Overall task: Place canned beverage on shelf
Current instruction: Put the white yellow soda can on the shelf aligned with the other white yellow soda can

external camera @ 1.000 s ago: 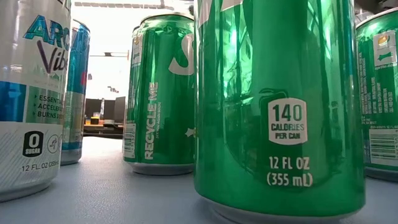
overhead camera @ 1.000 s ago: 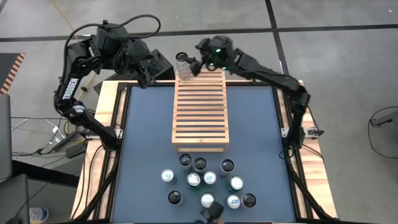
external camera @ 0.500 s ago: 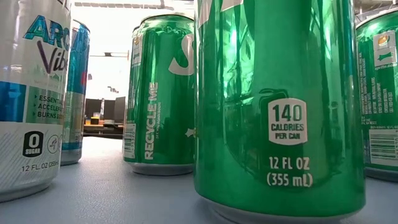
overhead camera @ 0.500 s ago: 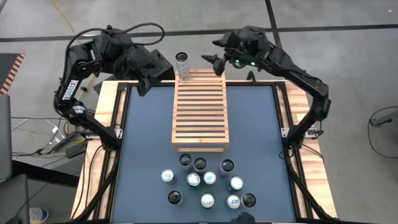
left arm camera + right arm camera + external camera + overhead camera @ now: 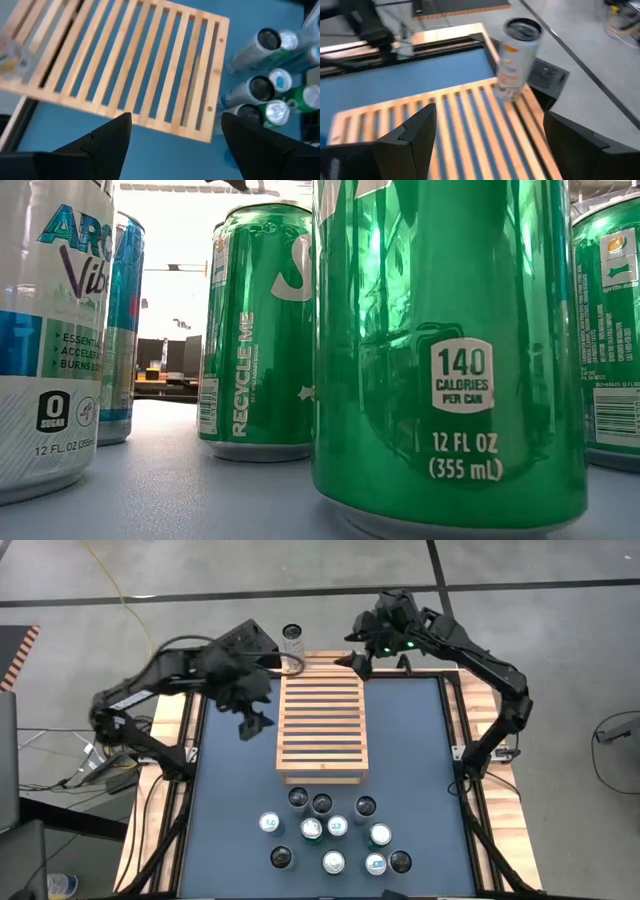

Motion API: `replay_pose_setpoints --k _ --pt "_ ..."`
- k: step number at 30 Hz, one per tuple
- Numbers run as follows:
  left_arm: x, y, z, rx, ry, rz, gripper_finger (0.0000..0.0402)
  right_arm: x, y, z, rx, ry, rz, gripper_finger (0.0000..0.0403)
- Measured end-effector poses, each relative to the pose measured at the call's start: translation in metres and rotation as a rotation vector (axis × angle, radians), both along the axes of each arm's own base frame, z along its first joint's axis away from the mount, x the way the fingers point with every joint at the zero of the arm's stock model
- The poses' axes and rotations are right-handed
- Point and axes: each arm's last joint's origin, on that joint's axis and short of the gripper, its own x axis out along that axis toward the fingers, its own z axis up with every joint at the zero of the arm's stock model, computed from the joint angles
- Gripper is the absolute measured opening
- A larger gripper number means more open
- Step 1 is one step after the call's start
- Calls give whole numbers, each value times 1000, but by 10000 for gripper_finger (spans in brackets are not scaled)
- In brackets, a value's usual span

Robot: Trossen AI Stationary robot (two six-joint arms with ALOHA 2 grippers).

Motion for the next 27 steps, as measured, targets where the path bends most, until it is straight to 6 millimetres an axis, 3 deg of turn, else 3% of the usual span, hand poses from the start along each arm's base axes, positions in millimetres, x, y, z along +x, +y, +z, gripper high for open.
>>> replay_pose_setpoints --k 6,11,15,21,27 --pt "-24 -37 -5 -108 -63 55 296 -33 20 19 -34 28 40 317" --pt "-14 -62 -22 -73 -145 -9 296 -67 42 37 -42 19 48 317" --pt "-2 -71 -40 -89 -105 -81 296 -81 67 39 45 43 69 317" --pt "-6 -87 -41 -111 -116 -182 296 -88 120 10 239 133 138 317" --pt "-20 -109 -35 -76 -147 -238 296 -89 178 -41 270 114 41 317"
